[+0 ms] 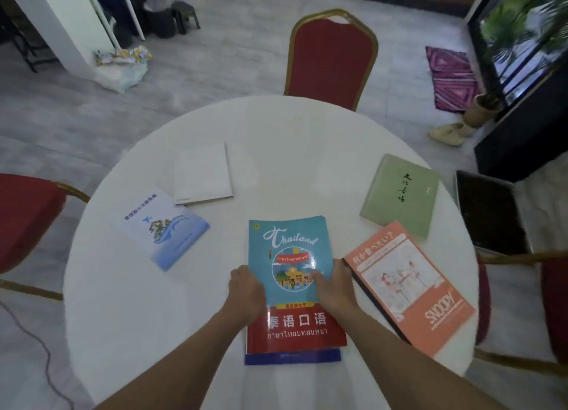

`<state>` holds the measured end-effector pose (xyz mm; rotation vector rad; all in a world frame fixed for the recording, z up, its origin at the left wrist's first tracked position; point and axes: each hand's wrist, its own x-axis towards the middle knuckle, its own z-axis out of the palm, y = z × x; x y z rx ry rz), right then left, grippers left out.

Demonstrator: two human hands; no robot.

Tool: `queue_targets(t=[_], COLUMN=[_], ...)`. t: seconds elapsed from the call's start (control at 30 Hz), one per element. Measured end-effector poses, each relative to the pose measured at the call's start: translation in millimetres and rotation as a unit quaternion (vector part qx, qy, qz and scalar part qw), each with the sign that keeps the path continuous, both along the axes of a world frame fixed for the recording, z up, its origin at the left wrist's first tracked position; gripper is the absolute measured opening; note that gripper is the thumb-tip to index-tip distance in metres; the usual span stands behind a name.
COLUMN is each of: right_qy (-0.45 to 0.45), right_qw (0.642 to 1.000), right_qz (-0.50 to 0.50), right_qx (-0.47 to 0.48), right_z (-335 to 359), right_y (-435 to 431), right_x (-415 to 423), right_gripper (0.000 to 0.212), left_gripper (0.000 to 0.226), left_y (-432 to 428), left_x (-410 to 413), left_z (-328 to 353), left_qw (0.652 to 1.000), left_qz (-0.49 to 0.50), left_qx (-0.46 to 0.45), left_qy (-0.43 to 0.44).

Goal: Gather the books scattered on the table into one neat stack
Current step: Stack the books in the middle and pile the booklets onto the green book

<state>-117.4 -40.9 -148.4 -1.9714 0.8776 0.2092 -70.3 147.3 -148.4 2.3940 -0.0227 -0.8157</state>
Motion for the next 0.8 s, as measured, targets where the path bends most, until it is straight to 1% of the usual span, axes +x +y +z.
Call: queue_targets(t=[0.07,0.13,0.23,0.33,0.5,0.6,0.8], right_qy=[0.025,0.023,0.018,0.058,0.045,0.047,0.046], right_qw=[0.999,0.998,0.998,0.991,0.996,0.995,0.995], right_qz=[0.013,0.021,0.034,0.077,0.07,0.088,0.088], right_qx=[-0.044,-0.059,-0.056,-0.093,-0.019,-0.019,-0.029], right_z=[-6,-10,-11,-12,-10,-9,-9], right_y=[0,0,0,-4,-9,-12,-14], right_x=[-7,-11,-11,-10,-12,-11,-8], right_gripper=[0.041,0.045,0.054,0.057,0.067,0.067,0.064], left_gripper=[0.037,0.031,0.027,0.031,0.035,0.037,0.05], left_y=[-5,-7,-7,-3,3,2,2], left_x=[-9,-15,-18,-17,-15,-15,-12], left_z=[4,2,-3,-4,-6,-6,-5], left_qw=[0.998,0.997,0.997,0.997,0.998,0.997,0.995], left_qz=[-0.025,-0.004,0.032,0.012,0.009,0.021,0.026], left_qx=[0.054,0.07,0.066,0.08,0.068,0.071,0.083], left_qy=[-0.018,-0.024,-0.004,0.013,0.006,-0.004,0.038])
